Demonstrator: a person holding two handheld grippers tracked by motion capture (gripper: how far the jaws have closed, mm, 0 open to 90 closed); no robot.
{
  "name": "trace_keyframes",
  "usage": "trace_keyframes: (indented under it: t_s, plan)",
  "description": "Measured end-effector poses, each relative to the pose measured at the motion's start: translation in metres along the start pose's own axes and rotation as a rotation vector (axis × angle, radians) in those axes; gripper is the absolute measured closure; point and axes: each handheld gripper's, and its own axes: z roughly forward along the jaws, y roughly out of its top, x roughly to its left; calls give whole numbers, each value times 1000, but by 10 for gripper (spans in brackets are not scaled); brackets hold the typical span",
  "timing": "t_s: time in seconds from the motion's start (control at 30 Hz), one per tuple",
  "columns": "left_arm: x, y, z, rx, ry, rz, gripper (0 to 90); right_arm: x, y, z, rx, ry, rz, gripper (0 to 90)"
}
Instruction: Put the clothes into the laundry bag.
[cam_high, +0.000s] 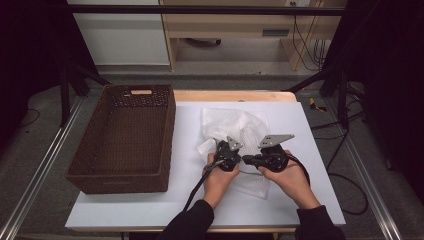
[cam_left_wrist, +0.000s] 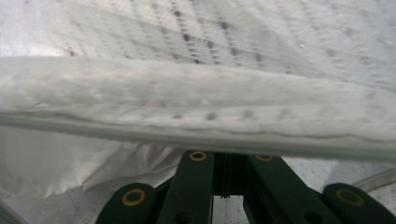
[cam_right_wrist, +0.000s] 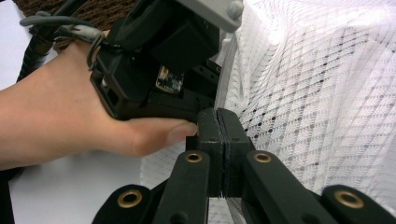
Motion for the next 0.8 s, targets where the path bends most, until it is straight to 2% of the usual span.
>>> trace_keyframes:
  t_s: [0.2, 0.4, 0.5, 0.6, 0.63, 0.8]
  plan:
    - [-5, -2, -5, 1, -7, 14, 900, 0, -1, 1, -4, -2, 2, 898]
    - [-10, -11, -18, 9, -16, 31, 900, 0, -2, 1, -5, -4, -2, 899]
    - [-12, -15, -28, 10, -24, 40, 900, 1, -3, 2, -4, -5, 6, 898]
    - [-17, -21, -41, 2, -34, 46, 900, 5, -4, 4, 5, -15, -8, 898]
    - [-17, -21, -41, 2, -34, 46, 900, 5, -4, 4, 5, -15, -8, 898]
    - [-19, -25, -66, -12, -35, 63, 900, 12, -4, 9, 19, -23, -34, 898]
